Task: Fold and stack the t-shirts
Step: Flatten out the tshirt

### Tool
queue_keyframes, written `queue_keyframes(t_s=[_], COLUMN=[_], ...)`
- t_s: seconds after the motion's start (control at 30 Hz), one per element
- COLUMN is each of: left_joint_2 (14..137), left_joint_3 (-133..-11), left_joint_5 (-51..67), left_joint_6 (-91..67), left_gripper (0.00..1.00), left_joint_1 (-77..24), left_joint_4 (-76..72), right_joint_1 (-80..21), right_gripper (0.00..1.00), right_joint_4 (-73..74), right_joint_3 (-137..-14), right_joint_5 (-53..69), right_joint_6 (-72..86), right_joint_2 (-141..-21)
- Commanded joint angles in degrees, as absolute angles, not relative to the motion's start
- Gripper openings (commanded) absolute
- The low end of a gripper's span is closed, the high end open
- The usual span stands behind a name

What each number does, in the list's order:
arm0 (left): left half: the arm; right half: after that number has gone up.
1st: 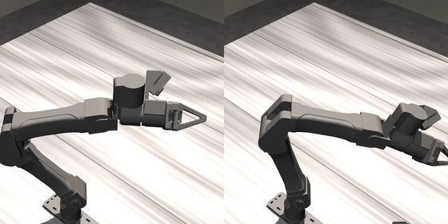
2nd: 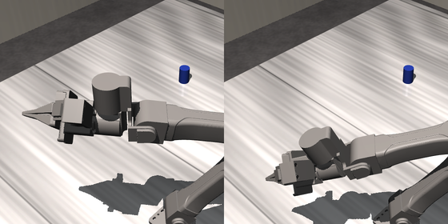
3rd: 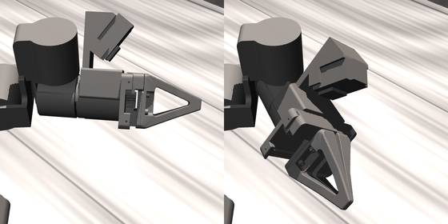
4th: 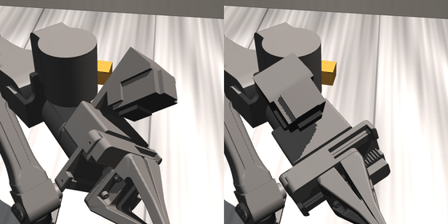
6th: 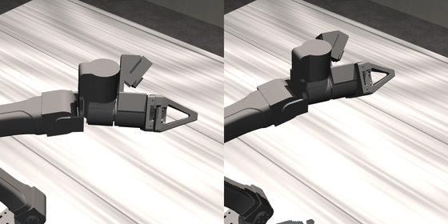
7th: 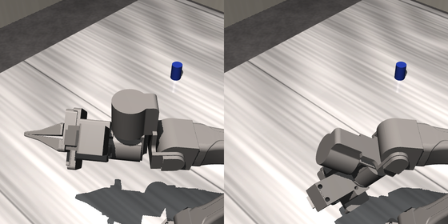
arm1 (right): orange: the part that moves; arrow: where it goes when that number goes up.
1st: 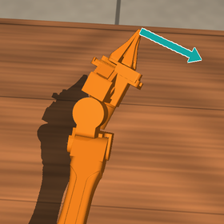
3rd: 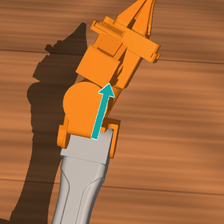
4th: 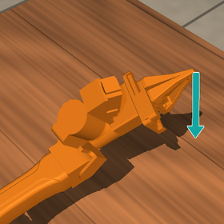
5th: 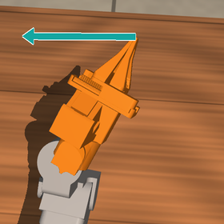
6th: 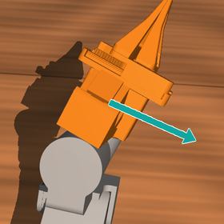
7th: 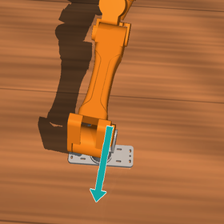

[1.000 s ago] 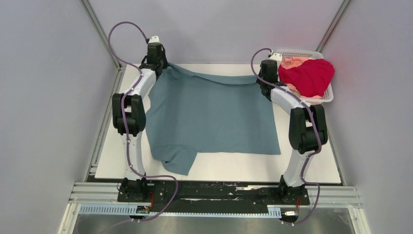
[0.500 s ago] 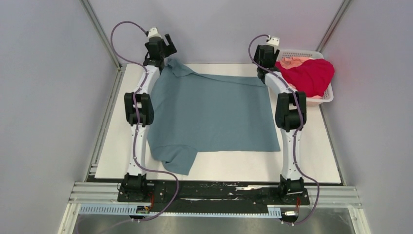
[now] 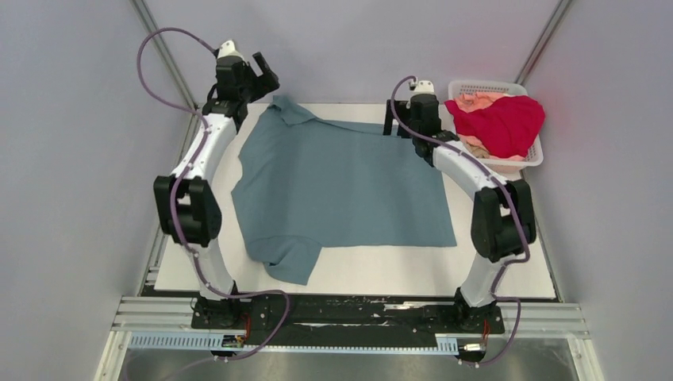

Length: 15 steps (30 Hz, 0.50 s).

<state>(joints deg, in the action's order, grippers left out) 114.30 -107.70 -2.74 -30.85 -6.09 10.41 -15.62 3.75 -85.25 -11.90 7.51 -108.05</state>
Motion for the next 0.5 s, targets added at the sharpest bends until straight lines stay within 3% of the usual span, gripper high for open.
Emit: queue_keyframes(t_s=[0.0,0.17,0.3,0.47], left_joint_2=[98.3,80.5,69.8,58.8], left_joint_3=[-88.1,-62.3,-50.2,-38.7], left_joint_5=[-2.6,-3.5,-4.9,-7.4], left_joint_6=[-36.1,-40.2,-43.6,-47.4], left_gripper=[1.0,1.0,1.0,1.0], left_joint_1=[-8.6,-13.9,-17.4,-17.5], left_joint_4=[14.3,15.7,18.8,20.8], right_joint_1=[-16.9,-24.0,-33.9,-49.3], right_gripper=[1.0,1.0,1.0,0.99], right_joint_4=[8.7,10.7,9.5,7.6], right_joint_3=[-72.7,-59.9,-55.8,-55.5], right_joint_5=[1.0,9.3,21.2,26.6], right_joint_6=[16.5,20.9,16.7,10.6], right_joint_2=[-97.0,-89.9,-87.4,-87.5])
